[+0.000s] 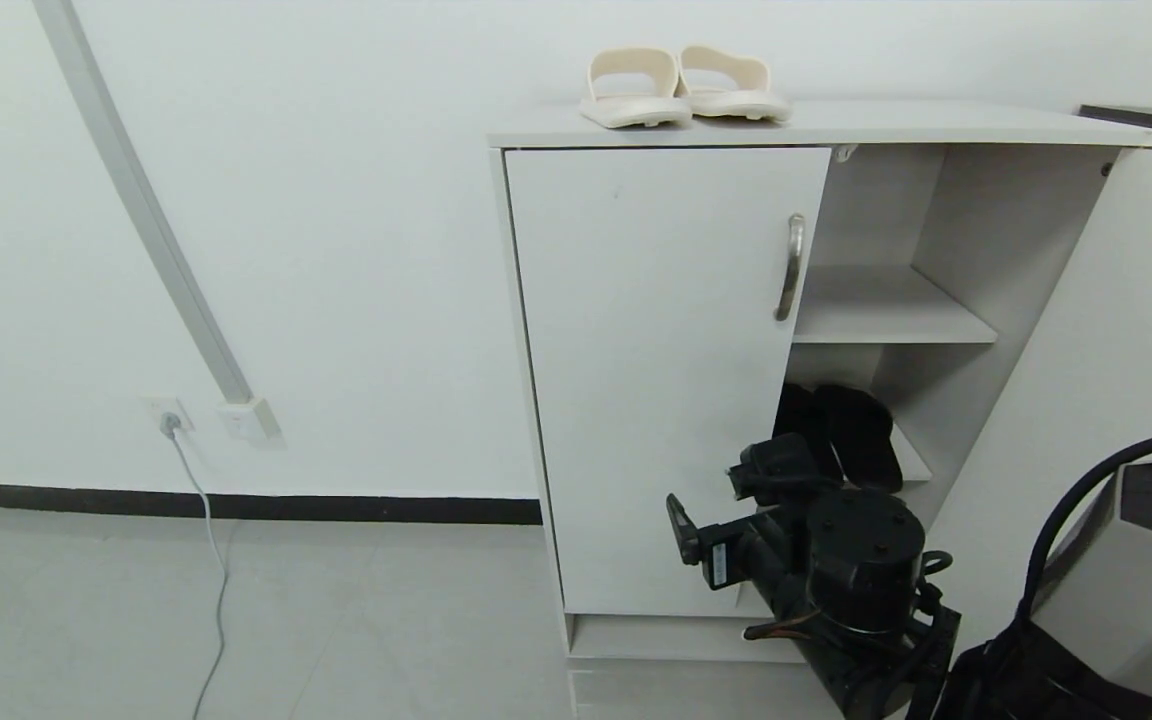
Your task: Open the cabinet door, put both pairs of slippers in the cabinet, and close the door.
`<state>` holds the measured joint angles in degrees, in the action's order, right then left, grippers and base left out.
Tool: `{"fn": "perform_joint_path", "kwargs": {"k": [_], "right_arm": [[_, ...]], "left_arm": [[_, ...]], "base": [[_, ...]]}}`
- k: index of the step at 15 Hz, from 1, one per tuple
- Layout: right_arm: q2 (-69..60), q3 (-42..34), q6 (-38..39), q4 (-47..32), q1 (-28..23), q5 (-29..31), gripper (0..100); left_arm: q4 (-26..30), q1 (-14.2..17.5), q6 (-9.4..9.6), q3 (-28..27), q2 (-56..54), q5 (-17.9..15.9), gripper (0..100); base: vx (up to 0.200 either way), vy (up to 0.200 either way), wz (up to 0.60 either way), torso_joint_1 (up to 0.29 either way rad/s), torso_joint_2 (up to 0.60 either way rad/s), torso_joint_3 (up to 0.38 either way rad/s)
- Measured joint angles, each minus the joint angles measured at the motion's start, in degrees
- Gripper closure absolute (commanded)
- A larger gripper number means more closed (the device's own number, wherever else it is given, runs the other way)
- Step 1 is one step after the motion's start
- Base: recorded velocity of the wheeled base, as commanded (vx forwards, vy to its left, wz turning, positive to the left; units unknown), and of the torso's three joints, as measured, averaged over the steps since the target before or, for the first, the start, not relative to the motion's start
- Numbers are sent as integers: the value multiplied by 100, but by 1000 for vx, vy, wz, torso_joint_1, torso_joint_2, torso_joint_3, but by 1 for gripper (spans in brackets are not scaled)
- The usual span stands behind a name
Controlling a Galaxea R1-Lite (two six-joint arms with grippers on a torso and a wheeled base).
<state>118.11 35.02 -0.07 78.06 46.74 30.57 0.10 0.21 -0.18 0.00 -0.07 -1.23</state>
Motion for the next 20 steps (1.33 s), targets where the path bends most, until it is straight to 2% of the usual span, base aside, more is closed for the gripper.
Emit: {"fn": "perform_joint_path", "kwargs": {"k": [4,16,20], "right_arm": [[-50,-151,-271,191,-46,-338,0],[-161,-226,-362,239,-157,-413,0],[-158,-247,-369,360,-149,-393,0]], "left_arm": [[0,-7,16,0,0,-10,100],[0,-5,13,0,0,-10,100],[12,-5,11,0,0,-7,100]], "base": [[0,0,0,0,0,0],[0,0,0,0,0,0],[0,0,0,6,-173,-271]]}}
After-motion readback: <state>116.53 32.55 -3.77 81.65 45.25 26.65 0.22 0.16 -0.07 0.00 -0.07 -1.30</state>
